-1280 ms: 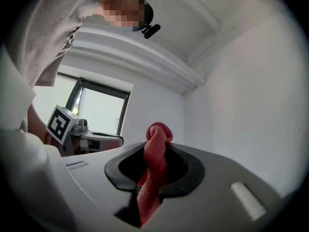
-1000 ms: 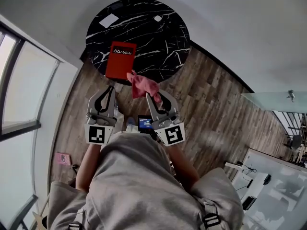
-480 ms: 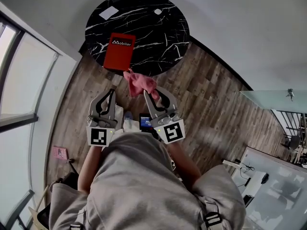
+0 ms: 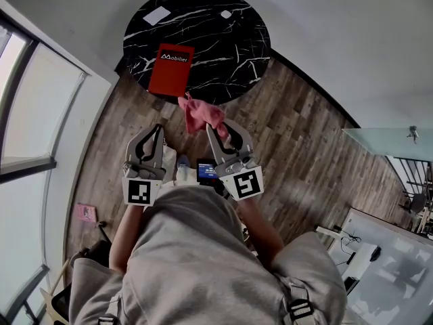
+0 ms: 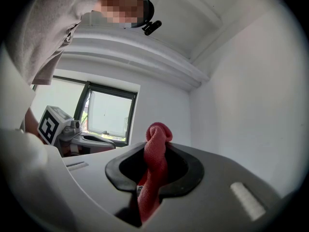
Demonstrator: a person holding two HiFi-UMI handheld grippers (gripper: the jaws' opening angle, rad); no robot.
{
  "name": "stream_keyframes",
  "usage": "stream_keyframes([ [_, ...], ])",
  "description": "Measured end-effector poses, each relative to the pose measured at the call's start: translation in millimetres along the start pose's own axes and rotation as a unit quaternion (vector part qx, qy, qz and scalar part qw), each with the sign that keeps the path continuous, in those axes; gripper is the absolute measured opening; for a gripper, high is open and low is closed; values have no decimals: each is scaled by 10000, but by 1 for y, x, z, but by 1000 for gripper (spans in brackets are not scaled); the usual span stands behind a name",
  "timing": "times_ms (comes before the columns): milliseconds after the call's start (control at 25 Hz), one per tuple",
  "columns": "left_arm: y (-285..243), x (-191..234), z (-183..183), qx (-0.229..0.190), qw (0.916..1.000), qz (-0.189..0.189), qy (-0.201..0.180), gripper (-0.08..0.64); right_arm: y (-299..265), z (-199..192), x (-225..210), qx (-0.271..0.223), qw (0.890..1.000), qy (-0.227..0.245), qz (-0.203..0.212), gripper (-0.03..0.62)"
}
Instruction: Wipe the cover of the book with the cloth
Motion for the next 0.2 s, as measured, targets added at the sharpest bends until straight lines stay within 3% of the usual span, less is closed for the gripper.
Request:
stream_keyframes([
  [200, 2, 0, 0, -51, 10000, 17, -8, 3, 1, 1, -1, -82, 10000, -6, -28, 84],
])
Point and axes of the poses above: the fingertips, and each gripper's own axes: y backward along the fingers, x to its left, z out of its top, the point moved 5 cm from there along y, backward along the fingers, and after that the axes turned 1 degree about z, right-handed, at the moved point
